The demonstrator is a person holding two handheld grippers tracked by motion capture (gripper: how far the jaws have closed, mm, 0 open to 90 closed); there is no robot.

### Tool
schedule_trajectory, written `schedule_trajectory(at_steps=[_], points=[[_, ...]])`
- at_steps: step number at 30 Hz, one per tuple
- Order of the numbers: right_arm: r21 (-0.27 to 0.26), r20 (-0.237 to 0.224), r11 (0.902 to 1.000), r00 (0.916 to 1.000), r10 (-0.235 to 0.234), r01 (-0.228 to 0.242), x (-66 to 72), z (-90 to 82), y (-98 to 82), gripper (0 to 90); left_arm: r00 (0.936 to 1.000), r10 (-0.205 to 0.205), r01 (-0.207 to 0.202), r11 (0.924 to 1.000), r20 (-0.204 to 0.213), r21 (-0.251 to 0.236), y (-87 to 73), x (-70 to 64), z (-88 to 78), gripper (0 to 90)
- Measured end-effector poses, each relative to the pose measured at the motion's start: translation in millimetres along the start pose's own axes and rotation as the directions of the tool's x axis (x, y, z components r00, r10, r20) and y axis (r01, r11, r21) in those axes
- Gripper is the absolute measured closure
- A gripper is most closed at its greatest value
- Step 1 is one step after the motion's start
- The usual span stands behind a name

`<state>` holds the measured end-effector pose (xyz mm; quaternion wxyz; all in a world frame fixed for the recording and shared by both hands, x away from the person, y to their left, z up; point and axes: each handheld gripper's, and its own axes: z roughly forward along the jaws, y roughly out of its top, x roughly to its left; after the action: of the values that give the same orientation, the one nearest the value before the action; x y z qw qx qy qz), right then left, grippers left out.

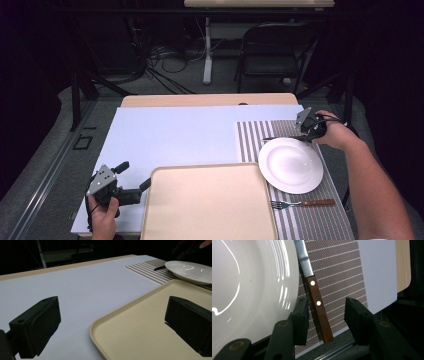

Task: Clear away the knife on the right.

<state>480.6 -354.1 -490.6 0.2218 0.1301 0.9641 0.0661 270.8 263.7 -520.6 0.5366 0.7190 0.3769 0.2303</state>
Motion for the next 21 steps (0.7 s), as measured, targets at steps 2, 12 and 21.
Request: schedule_trajectory(at_steps=[2,12,21], points=[[0.008,0.002,0.9999,1.0000,-0.007,0.007,-0.1,0.6,0.0,57.1,1.0000,0.001,-0.001,1.0000,-0.001,0.001,0.0,0.3,-0.3,0.4],[0.035,-0.010,0.9992,0.9998,-0.018,0.018,0.7,8.2,1.5,57.6,1.0000,-0.002,0.002,1.0000,0.000,0.001,-0.4,0.7,-0.3,0.4],[0.077,-0.014,0.9968,0.9997,-0.021,0.022,2.0,14.6,-1.2,58.3,1.0000,-0.004,0.004,1.0000,-0.002,0.001,-0.6,0.7,-0.2,0.4]])
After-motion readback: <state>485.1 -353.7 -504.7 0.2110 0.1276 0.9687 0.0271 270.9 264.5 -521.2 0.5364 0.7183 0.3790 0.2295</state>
